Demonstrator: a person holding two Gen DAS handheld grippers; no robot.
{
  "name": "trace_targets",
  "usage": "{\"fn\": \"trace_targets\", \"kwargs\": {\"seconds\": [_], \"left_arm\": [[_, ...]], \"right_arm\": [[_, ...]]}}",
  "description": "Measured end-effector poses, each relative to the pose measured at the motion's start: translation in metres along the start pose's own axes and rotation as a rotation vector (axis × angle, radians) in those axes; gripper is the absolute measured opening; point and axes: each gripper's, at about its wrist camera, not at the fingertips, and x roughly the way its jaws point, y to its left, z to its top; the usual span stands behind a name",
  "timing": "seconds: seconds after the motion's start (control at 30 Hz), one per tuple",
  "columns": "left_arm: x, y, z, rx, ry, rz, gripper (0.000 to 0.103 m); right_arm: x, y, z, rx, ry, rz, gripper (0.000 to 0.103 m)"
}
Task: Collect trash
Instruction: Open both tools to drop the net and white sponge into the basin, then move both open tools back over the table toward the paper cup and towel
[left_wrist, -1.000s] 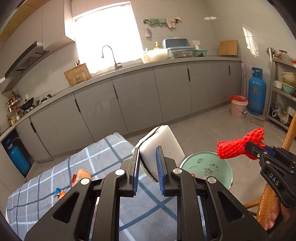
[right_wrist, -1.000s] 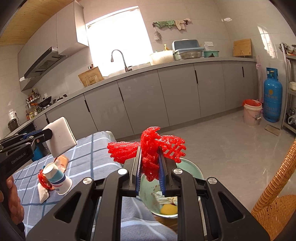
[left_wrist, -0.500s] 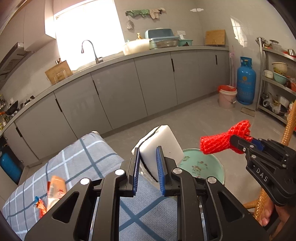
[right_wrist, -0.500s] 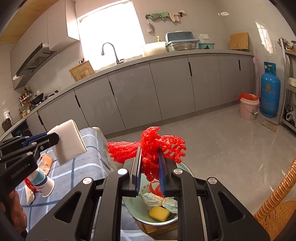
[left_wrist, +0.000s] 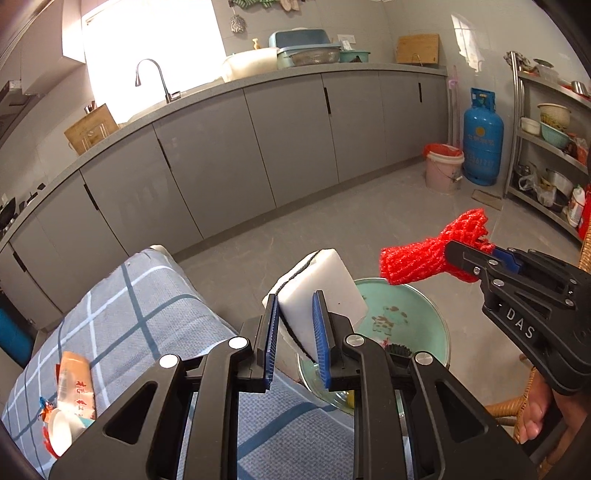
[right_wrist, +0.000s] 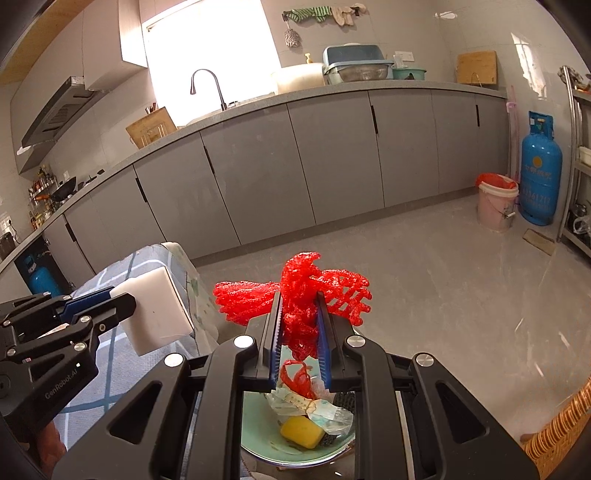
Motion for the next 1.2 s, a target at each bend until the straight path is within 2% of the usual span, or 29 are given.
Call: {"fn": "trace_targets", "kwargs": {"seconds": [0.33,0.37,0.4,0.47,0.53,0.57,0.6,0.73,0.9,1.0,1.2], "left_arm": [[0.035,-0.007,-0.007,0.009,0.053,-0.031,0.022],[0.037,-0.007,-0.008,0.008,0.056,-0.033,0.024],[0.039,-0.007,-0.008,0.006,0.058,-0.032,0.031],[0.043,-0.005,-0.011,0.0,0.064,-0.02,0.05],[0.045,-0.003,-0.013,-0.003,0.068,-0.012,0.05],[0.046,-0.001,-0.014,-0.008,0.072,-0.012,0.055],[0.046,0.0,-0.015,-0.013,0.073,-0.011,0.059],[0.044,0.004,-0.017,-0.027,0.076,-0.01,0.062],[0.034,0.009,-0.018,-0.036,0.057,0.011,0.08],[0.023,0.018,-0.024,-0.064,0.057,0.022,0.087],[-0.013,0.031,-0.043,-0.084,0.038,0.065,0.089]], "right_arm": [[0.035,-0.01,-0.008,-0.007,0.064,0.002,0.021],[0.037,-0.011,-0.009,-0.009,0.069,0.003,0.021],[0.04,-0.012,-0.01,-0.009,0.069,0.0,0.024],[0.043,-0.016,-0.012,0.001,0.068,-0.01,0.032],[0.044,-0.022,-0.014,0.023,0.071,-0.017,0.039],[0.043,-0.025,-0.015,0.033,0.07,-0.017,0.043],[0.042,-0.027,-0.016,0.041,0.069,-0.016,0.051],[0.039,-0.027,-0.018,0.041,0.07,-0.022,0.053],[0.028,-0.026,-0.017,0.062,0.054,-0.025,0.06],[0.021,-0.023,-0.019,0.075,0.051,-0.025,0.068],[0.001,0.0,-0.029,0.09,0.044,0.005,0.074]]}}
